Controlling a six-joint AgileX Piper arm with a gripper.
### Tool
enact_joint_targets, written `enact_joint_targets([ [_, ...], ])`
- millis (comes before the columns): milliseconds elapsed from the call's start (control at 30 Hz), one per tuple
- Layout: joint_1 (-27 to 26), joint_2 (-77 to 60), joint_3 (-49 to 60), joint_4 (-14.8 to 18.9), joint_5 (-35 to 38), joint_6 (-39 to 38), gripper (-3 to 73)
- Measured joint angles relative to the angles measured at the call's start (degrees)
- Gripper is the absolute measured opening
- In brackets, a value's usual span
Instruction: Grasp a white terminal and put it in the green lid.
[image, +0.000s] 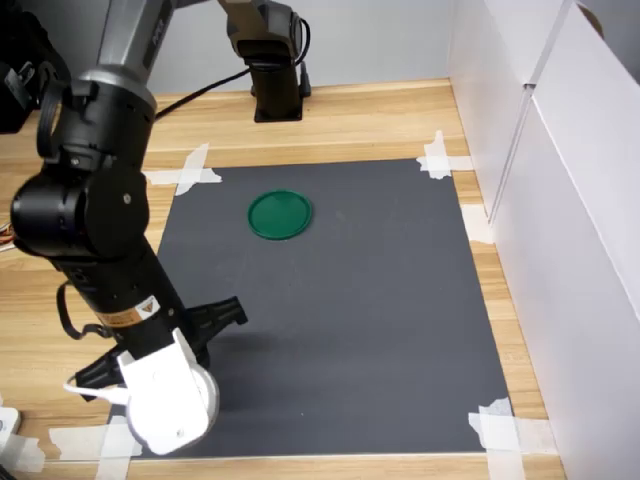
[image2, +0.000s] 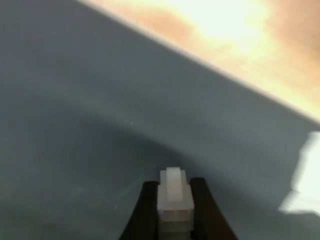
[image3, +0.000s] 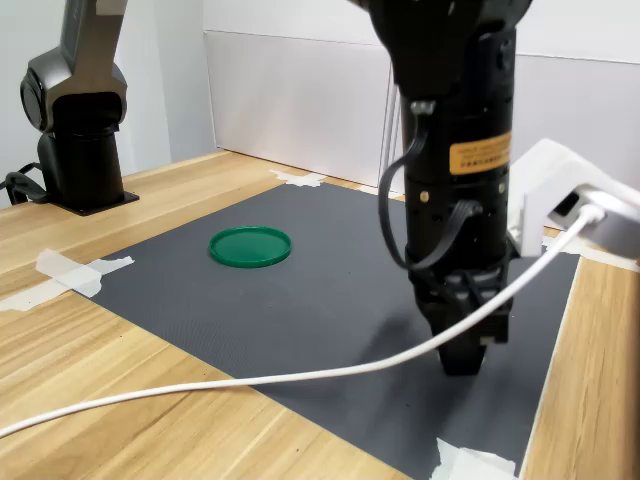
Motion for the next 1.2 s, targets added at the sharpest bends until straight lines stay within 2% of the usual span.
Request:
enact_joint_targets([
  [367,0.0,-10.2,2.9,0.5,0.2,-1.3,9.1],
  [633,0.0,-21.2,16.8,0.7,-5.8,-3.9,9.1],
  [933,0.0,-34.6,35.1,3.5,-9.7,-7.6,9.1],
  [1200,1.3,-43.3,47.1,2.5,-12.2,-9.3,9.1],
])
